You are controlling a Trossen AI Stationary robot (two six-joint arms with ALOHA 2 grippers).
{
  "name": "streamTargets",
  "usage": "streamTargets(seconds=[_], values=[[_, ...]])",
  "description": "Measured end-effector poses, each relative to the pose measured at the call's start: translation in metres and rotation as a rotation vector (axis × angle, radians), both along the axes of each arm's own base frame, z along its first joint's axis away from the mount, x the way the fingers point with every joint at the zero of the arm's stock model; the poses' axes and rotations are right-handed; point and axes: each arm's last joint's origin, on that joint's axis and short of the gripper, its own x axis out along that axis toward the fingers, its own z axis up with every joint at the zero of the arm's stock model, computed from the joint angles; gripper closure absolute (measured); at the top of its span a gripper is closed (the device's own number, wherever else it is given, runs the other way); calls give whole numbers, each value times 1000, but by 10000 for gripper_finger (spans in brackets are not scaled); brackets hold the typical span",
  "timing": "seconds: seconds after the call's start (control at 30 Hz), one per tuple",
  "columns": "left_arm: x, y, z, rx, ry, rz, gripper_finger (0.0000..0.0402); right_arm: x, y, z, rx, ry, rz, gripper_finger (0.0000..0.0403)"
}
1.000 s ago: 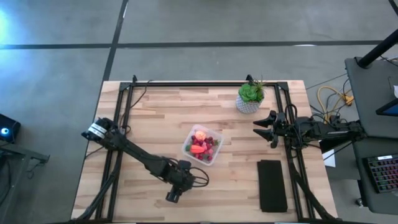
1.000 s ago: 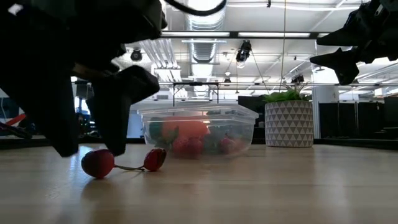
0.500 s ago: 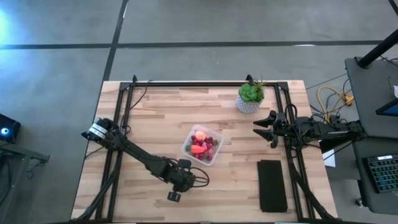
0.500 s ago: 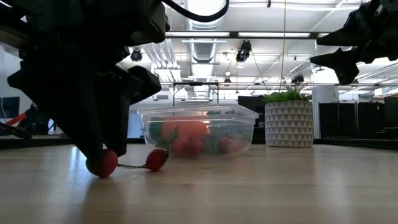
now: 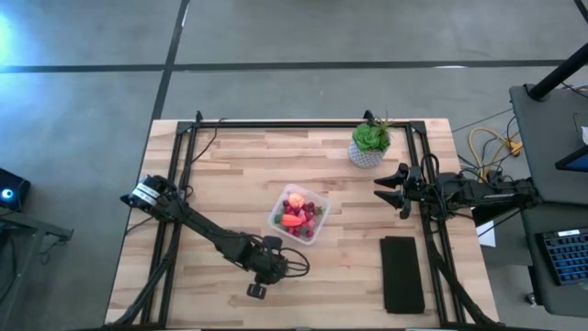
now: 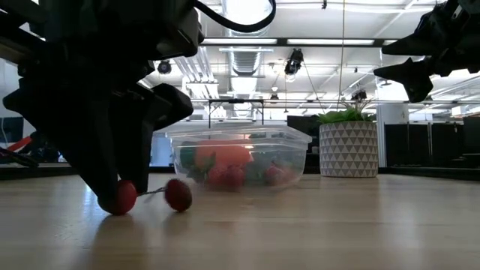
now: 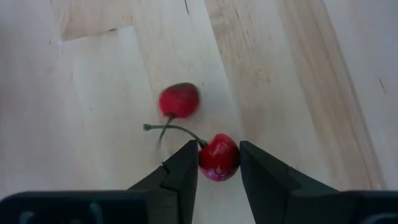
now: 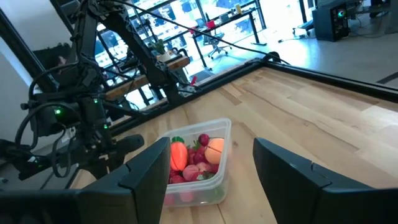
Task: Pick and placing Produce into tupperware
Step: Put the red cherry into the transparent container
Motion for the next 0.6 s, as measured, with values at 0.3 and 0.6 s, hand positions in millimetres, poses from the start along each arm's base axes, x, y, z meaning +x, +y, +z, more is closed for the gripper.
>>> streamTargets(seconds=[0.3,0.6], values=[[-5,4,2,46,44,12,302,0,0,0,0,0,0,181],[-10,29,54,310,-48,86,302,0,0,0,0,0,0,181]])
